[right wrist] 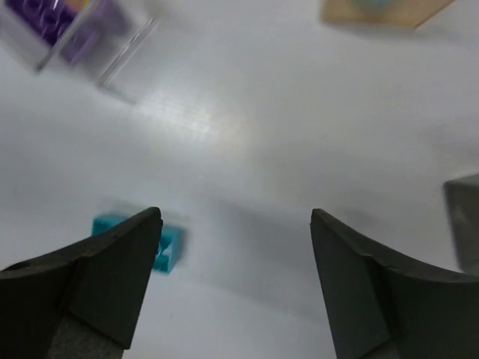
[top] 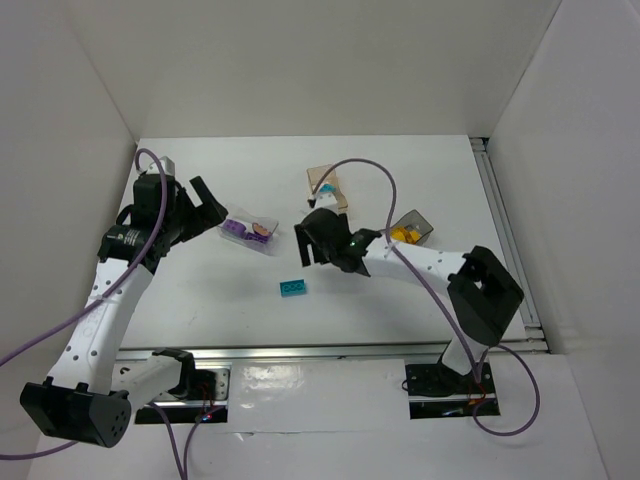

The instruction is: Sort the legos into containers by color

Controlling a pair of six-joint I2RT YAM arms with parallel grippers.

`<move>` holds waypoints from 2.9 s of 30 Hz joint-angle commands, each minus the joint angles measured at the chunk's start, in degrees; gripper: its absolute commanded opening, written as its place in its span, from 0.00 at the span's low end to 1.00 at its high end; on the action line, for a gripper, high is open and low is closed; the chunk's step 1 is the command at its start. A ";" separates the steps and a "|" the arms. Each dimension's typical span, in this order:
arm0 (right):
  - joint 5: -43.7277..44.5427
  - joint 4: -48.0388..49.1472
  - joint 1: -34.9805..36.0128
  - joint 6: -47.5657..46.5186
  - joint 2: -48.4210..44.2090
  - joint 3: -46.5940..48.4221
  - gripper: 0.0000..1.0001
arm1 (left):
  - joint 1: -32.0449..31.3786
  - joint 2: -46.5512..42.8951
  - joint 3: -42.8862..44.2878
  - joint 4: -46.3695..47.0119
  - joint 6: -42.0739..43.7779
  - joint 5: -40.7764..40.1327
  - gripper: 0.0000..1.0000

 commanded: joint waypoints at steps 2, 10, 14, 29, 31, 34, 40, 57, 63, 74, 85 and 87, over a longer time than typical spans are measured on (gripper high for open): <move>-6.70 4.01 5.73 2.62 -2.27 -4.99 0.94 | -0.09 -1.36 1.46 0.80 1.07 -0.08 1.00; -7.00 3.06 12.23 -4.40 3.52 -2.55 0.97 | -0.09 -2.42 1.46 0.79 1.07 0.44 1.00; -4.09 -0.20 13.55 -9.32 5.90 -0.52 0.96 | -0.09 -2.42 1.46 0.79 1.07 0.97 1.00; -8.04 3.84 10.05 -16.80 16.19 8.01 0.88 | -0.09 -2.42 1.46 0.79 1.07 0.36 1.00; -8.57 3.84 9.52 -16.10 16.19 8.01 0.81 | -0.09 -2.42 1.46 0.79 1.07 0.36 1.00; -8.57 3.14 9.52 -15.31 14.61 5.73 0.65 | -0.09 -2.42 1.46 0.79 1.07 0.36 1.00; -8.48 1.39 9.52 -13.99 10.57 1.24 0.80 | -0.09 -1.89 1.46 0.79 1.07 1.59 1.00; 2.85 0.06 5.57 -10.04 3.89 4.48 0.18 | -0.09 -0.84 1.46 1.85 0.54 2.82 1.00; 4.17 3.12 -4.10 -6.96 0.64 5.19 0.19 | -0.09 -1.45 0.93 1.85 1.15 0.80 1.00; -0.05 3.66 -13.42 -9.33 14.05 22.04 0.20 | -0.09 -1.36 0.40 1.85 1.68 0.80 1.00; 3.63 4.01 -15.53 -7.50 7.95 18.40 0.96 | -0.09 -0.22 0.40 1.85 1.68 0.88 1.00; 7.49 4.72 -15.53 -5.74 1.73 12.44 1.00 | -0.09 -0.22 0.40 1.85 1.68 1.41 1.00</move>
